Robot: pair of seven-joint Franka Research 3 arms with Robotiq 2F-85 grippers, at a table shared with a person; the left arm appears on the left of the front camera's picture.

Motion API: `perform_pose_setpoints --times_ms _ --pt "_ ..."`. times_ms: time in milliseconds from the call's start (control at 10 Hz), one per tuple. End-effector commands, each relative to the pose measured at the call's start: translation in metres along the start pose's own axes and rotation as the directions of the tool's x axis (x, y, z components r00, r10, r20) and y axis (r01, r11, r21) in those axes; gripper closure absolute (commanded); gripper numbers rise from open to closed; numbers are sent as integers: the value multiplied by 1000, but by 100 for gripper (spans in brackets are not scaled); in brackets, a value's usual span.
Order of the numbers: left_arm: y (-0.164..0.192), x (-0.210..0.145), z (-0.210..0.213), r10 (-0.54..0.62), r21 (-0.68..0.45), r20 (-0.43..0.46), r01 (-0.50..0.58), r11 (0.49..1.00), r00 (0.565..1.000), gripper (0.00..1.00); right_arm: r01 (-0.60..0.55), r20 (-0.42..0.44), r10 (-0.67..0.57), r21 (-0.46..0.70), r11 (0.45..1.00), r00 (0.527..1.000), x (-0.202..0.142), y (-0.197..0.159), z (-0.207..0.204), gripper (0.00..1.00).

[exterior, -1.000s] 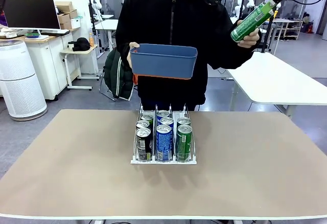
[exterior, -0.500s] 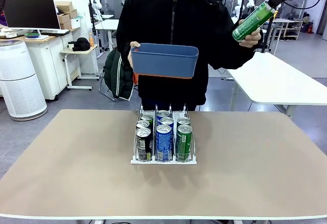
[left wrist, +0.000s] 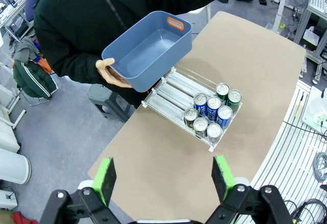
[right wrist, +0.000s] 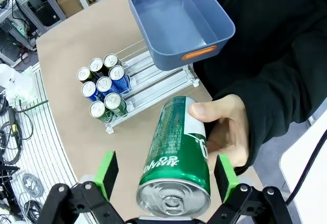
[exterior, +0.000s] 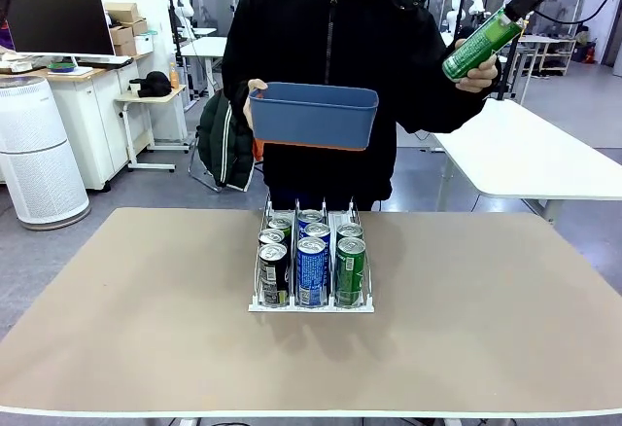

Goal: Fill the beverage cans into the dispenser.
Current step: Pick up the Sprite handed by the human.

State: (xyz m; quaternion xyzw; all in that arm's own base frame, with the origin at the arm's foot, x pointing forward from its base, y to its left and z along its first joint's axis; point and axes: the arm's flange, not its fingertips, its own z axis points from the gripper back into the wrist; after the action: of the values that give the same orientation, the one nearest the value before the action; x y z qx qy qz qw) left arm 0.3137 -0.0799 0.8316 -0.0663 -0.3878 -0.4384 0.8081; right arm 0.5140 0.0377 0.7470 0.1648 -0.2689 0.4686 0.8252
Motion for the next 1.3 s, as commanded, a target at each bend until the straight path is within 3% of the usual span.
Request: perform_pose_setpoints --times_ms 0,100,200,300,400,500,600,700,800,900,1000,1200 --pt "1 -1 0 2 5 3 -2 1000 1000 0 10 -1 -10 -20 1000 1000 -1 -2 2 20" --pt "1 -1 0 2 5 3 -2 1000 1000 0 25 7 -25 -18 1000 1000 -1 -3 3 20" --pt "1 -1 0 2 5 3 -2 1000 1000 0 28 8 -28 -16 999 1000 0 -3 3 40" --pt "1 -1 0 2 5 3 -2 1000 1000 0 30 5 -30 -13 999 1000 0 -2 4 25" --pt "1 -1 0 2 5 3 -2 1000 1000 0 32 7 -32 -12 999 999 0 -3 4 60" --pt "1 -1 0 2 5 3 -2 1000 1000 0 33 10 -33 -13 999 999 0 -2 4 45" --pt "1 -1 0 2 5 3 -2 1000 1000 0 35 10 -35 -13 999 999 0 -2 4 80" --pt "1 -1 0 2 5 3 -2 1000 1000 0 34 7 -34 -11 999 999 0 -2 5 65" --pt "1 -1 0 2 5 3 -2 1000 1000 0 25 0 -25 -9 1000 1000 0 -2 4 100" --pt "1 -1 0 2 5 3 -2 1000 1000 0 21 -8 -21 -23 1000 1000 1 -1 3 85" --pt "1 -1 0 2 5 3 -2 1000 1000 0 20 -10 -20 -24 1000 1000 0 -1 3 100" --pt "1 -1 0 2 5 3 -2 1000 1000 0 20 -13 -20 -22 1000 1000 0 -2 3 100"
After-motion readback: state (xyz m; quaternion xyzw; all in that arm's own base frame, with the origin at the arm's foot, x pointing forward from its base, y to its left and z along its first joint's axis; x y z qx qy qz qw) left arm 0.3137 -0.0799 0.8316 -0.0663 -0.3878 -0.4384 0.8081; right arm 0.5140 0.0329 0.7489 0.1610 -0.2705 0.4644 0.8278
